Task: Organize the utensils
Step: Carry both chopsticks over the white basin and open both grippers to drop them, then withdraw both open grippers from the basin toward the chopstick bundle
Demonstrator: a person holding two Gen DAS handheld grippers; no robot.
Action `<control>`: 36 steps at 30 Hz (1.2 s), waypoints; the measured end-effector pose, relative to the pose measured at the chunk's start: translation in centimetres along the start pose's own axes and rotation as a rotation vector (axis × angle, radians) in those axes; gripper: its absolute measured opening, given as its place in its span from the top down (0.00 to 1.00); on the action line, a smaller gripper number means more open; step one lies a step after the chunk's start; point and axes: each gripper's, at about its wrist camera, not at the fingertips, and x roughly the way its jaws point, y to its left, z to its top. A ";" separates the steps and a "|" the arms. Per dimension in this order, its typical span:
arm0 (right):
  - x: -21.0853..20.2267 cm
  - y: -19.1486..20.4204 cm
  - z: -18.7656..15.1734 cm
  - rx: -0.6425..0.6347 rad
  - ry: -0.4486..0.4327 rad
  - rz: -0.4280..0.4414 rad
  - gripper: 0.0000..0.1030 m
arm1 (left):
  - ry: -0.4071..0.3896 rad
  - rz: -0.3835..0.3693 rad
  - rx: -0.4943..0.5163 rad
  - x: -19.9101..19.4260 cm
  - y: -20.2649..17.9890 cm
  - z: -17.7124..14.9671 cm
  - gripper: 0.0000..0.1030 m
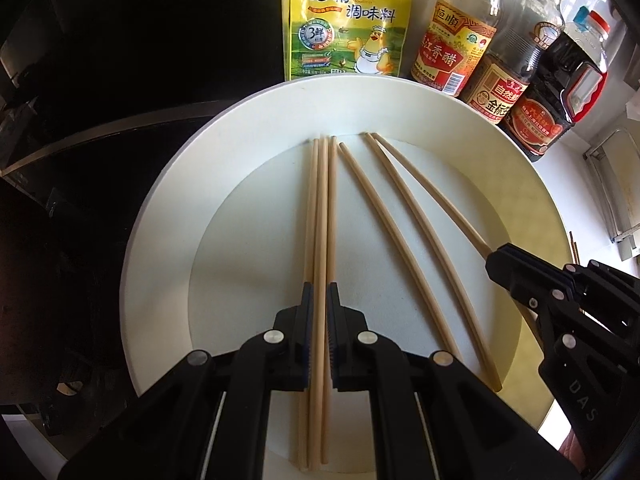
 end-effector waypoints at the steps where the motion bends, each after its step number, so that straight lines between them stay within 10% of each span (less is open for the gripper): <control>1: -0.1 0.0 0.0 -0.003 -0.003 -0.004 0.88 | -0.004 -0.001 -0.009 -0.1 0.2 0.0 0.83; 5: -0.8 -0.1 -0.5 -0.013 -0.017 -0.021 0.87 | -0.036 -0.009 -0.037 -1.0 1.0 -0.1 0.51; 36: -9.1 -0.8 -6.8 0.027 -0.115 -0.017 0.67 | -0.169 -0.019 -0.024 -9.5 -2.9 -5.3 0.41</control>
